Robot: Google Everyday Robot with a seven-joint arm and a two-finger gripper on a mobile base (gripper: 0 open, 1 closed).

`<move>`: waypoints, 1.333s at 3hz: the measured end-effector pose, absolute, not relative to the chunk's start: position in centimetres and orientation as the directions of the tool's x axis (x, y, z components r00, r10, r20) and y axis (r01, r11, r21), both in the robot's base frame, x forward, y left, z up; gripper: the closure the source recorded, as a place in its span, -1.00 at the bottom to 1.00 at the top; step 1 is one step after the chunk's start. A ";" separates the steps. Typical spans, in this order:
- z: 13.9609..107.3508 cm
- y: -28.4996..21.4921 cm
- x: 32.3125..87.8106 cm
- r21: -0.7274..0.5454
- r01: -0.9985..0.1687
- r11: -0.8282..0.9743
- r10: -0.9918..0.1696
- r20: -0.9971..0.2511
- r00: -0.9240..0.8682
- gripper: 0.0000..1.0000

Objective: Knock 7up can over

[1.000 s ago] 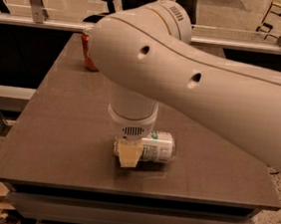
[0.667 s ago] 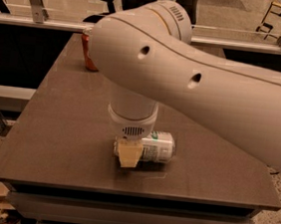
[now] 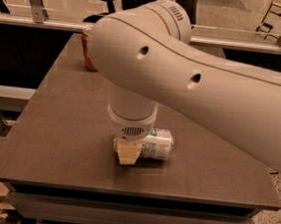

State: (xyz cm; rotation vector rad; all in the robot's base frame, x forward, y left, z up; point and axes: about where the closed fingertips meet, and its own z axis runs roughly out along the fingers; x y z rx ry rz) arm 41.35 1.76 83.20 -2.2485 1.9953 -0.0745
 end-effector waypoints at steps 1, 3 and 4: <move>83.2 1.8 41.3 -0.134 -0.984 -0.116 -0.991 -0.052 0.123 -1.00; 84.1 0.9 41.3 -0.154 -0.983 -0.100 -0.990 -0.085 0.114 -1.00; 85.6 -1.1 41.3 -0.183 -0.981 -0.068 -0.987 -0.130 0.092 -1.00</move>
Offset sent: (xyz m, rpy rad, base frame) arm -0.0002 0.0004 0.0002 0.0001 -0.0011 0.0009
